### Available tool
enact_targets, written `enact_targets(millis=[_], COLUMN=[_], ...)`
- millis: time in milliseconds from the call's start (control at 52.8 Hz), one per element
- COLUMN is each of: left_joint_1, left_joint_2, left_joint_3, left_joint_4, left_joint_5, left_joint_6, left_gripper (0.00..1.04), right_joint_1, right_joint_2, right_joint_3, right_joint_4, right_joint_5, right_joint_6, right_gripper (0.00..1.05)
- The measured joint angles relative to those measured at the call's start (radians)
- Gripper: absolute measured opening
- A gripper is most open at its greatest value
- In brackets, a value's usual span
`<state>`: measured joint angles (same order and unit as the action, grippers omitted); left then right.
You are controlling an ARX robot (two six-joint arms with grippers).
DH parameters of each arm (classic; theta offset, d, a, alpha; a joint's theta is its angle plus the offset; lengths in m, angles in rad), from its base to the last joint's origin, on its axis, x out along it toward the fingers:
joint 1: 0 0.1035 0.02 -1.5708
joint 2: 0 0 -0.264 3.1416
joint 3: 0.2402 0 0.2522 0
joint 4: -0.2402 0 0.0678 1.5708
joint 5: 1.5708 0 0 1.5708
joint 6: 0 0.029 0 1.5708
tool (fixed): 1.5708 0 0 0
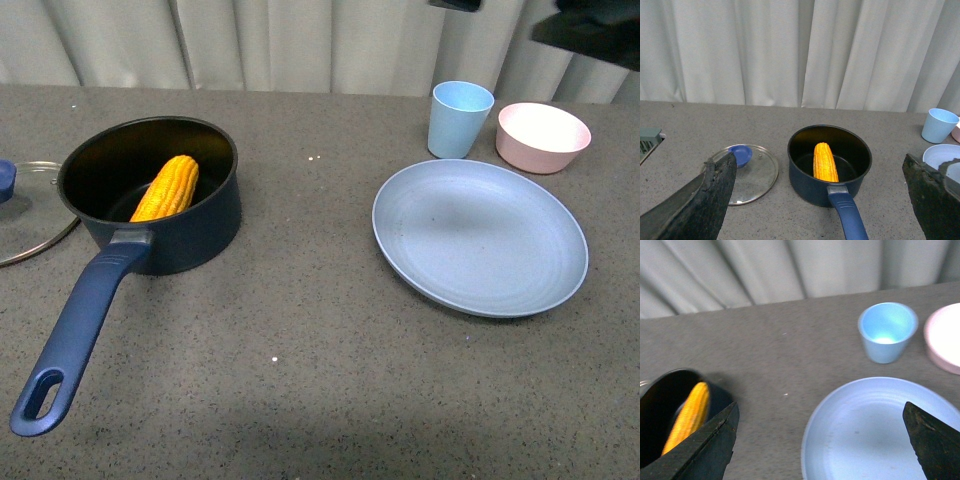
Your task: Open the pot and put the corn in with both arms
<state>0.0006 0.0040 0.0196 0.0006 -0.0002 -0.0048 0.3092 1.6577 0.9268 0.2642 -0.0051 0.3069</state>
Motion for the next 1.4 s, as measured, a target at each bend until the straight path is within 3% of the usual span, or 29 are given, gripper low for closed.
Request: enact_targets(millis=[227, 303, 397, 454, 814, 927, 1060, 1155, 1401], left_joint_1=[0.000, 0.000, 0.000, 0.000, 0.000, 0.000, 0.000, 0.000, 0.000], left_joint_2=[0.000, 0.000, 0.000, 0.000, 0.000, -0.001, 0.000, 0.000, 0.000], left_joint_3=[0.000, 0.000, 0.000, 0.000, 0.000, 0.000, 0.000, 0.000, 0.000], left_joint_4=[0.000, 0.000, 0.000, 0.000, 0.000, 0.000, 0.000, 0.000, 0.000], left_joint_5=[0.000, 0.000, 0.000, 0.000, 0.000, 0.000, 0.000, 0.000, 0.000], left_joint_6=[0.000, 0.000, 0.000, 0.000, 0.000, 0.000, 0.000, 0.000, 0.000], left_gripper=[0.98, 0.98, 0.98, 0.98, 0.98, 0.98, 0.98, 0.98, 0.98], right_joint_1=[-0.043, -0.051, -0.080, -0.101, -0.180, -0.199, -0.226, -0.282, -0.307], right_joint_2=[-0.198, -0.188, -0.202, -0.248, -0.460, -0.489, -0.613, -0.692, -0.879], right_joint_3=[-0.268, -0.382, -0.527, -0.576, -0.751, -0.808, -0.856, -0.874, -0.909], right_joint_4=[0.122, 0.389, 0.703, 0.765, 0.740, 0.773, 0.690, 0.634, 0.481], right_joint_5=[0.177, 0.242, 0.223, 0.208, 0.132, 0.113, 0.088, 0.014, 0.007], right_joint_6=[-0.076, -0.162, -0.252, -0.275, -0.303, -0.306, -0.306, -0.306, -0.306], right_gripper=[0.96, 0.85, 0.67, 0.57, 0.01, 0.01, 0.01, 0.01, 0.01])
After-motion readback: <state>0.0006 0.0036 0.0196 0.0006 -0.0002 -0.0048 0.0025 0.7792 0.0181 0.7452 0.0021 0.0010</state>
